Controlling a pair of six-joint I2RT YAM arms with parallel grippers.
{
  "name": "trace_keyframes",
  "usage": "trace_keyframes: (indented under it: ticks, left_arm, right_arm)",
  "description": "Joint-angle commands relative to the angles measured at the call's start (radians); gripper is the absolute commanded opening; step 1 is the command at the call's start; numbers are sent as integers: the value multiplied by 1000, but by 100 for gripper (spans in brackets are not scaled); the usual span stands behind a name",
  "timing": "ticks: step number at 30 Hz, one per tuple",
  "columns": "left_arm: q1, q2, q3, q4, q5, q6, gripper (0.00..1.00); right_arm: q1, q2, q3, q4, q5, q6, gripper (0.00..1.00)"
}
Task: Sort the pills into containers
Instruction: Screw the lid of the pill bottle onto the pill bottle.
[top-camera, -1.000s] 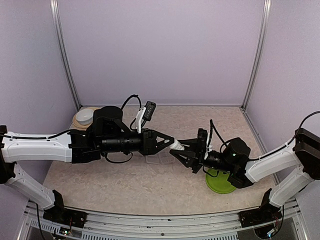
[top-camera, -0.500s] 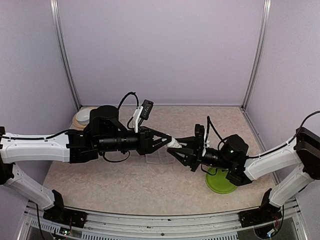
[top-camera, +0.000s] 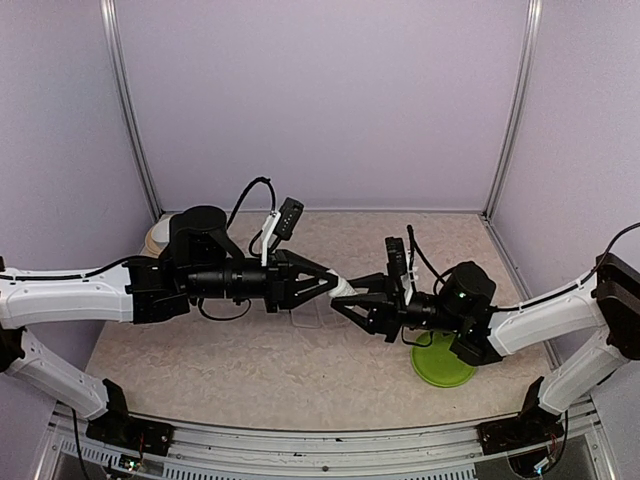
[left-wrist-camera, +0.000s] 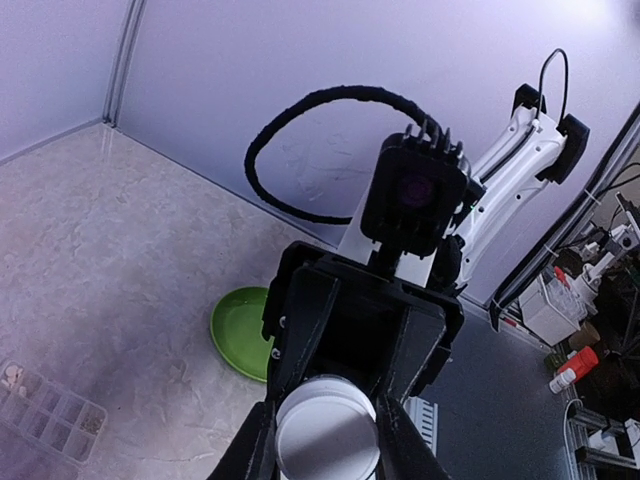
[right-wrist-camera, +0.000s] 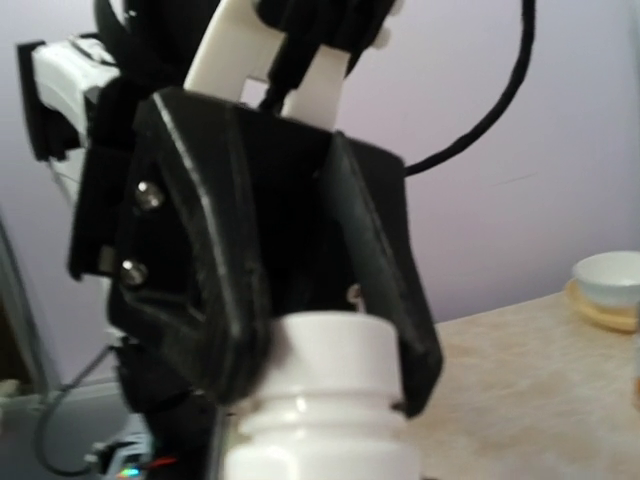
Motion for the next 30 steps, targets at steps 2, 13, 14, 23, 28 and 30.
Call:
trace_keyframes:
  ticks: [2,13,14,23,28,30]
  left_arm:
    - [-26,16,-15,-21,140,102,30]
    - [-32,-11,-41,-5,173,151,35]
    - [-34,-13,-42,-5,174,155,36]
    - [-37,-42,-61,10,153,147,60]
    - [-34,-92,-85,33,129,112,99]
    - [-33,-115,-97,47,118,96,99]
  right_arm:
    - [18,-27,38,-1,-82,202,0]
    - [18,16,17,187,-113,478,0]
    - [18,21,13,206,-110,492,0]
    - [18,57,1,279,-129,508,0]
    - [18,36,-11,264,-129,450,0]
    - [18,22,-11,238,-128,420,0]
